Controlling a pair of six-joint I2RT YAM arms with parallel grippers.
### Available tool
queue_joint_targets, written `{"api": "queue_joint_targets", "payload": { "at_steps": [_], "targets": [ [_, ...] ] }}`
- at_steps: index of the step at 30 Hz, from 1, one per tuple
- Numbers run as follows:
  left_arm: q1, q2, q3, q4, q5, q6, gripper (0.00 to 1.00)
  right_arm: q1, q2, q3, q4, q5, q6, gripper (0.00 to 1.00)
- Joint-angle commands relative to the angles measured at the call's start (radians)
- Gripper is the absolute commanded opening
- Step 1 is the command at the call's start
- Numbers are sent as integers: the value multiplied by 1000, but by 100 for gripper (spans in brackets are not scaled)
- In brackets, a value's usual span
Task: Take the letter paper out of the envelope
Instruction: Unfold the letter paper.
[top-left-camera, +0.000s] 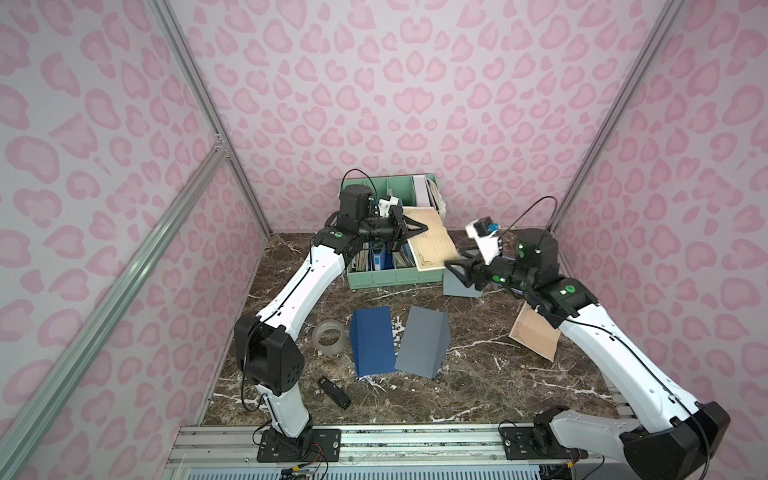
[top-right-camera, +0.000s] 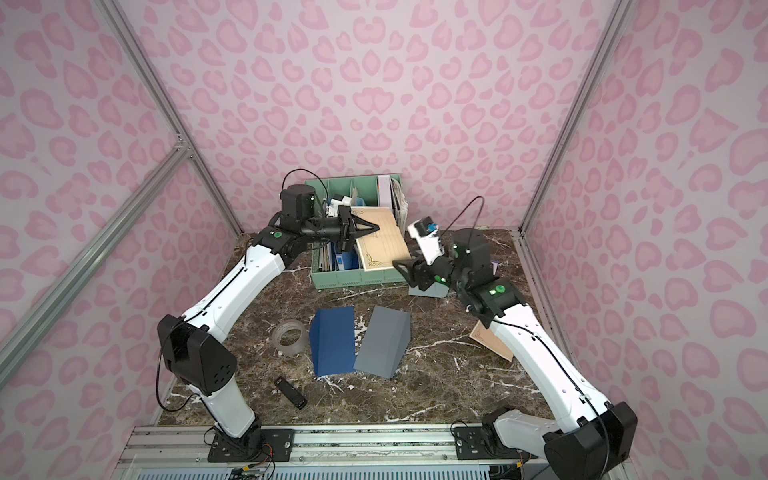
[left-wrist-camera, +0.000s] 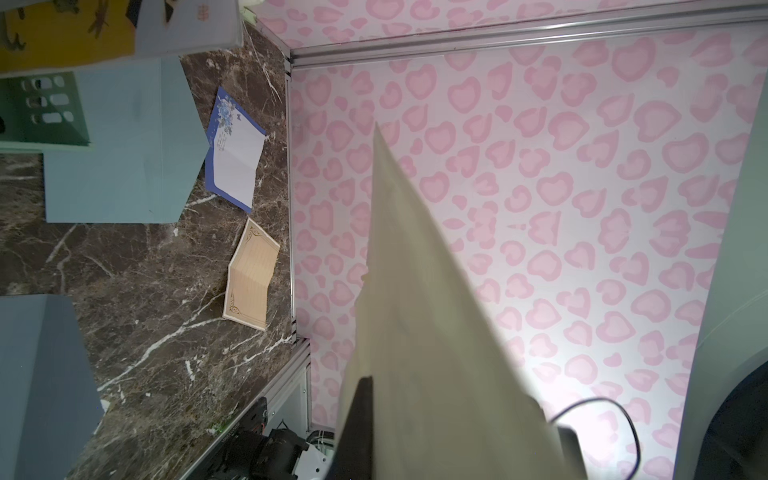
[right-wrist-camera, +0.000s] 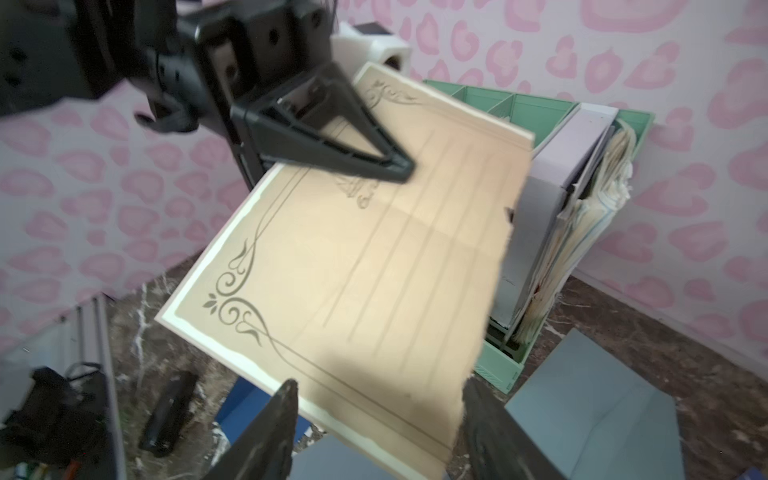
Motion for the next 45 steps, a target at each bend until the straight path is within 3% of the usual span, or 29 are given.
{"api": "queue_joint_targets", "payload": {
  "at_steps": [1, 5, 9, 13, 17, 22, 26, 31, 34, 45],
  "targets": [
    [0, -31, -29, -13, -11, 151, 0, -159, -6, -29, 81, -397, 327, 70],
    [-2, -65, -119, 105, 10, 179, 0, -340, -19, -114, 405, -533, 653, 79],
    [-12, -64, -147, 214, 71, 149, 0, -339, 97, -123, 650, -655, 906, 79],
    [-31, -49, -138, 300, 111, 108, 0, -271, 164, -126, 748, -701, 971, 79],
    [-56, -25, -117, 323, 161, 81, 0, -248, 213, -110, 759, -748, 977, 71],
    [-82, -5, -112, 372, 204, 35, 0, -246, 259, -113, 923, -755, 1093, 64],
    [-83, 7, -99, 382, 220, 21, 0, -234, 300, -160, 1247, -754, 1343, 59],
    [-92, 18, -94, 394, 240, 15, 0, -229, 366, -231, 1793, -672, 1768, 52],
    [-97, 21, -93, 379, 241, 29, 0, -227, 418, -236, 1999, -620, 1922, 49],
    [-97, 23, -73, 313, 222, 78, 0, -180, 424, -198, 1870, -684, 1845, 32]
  ]
}}
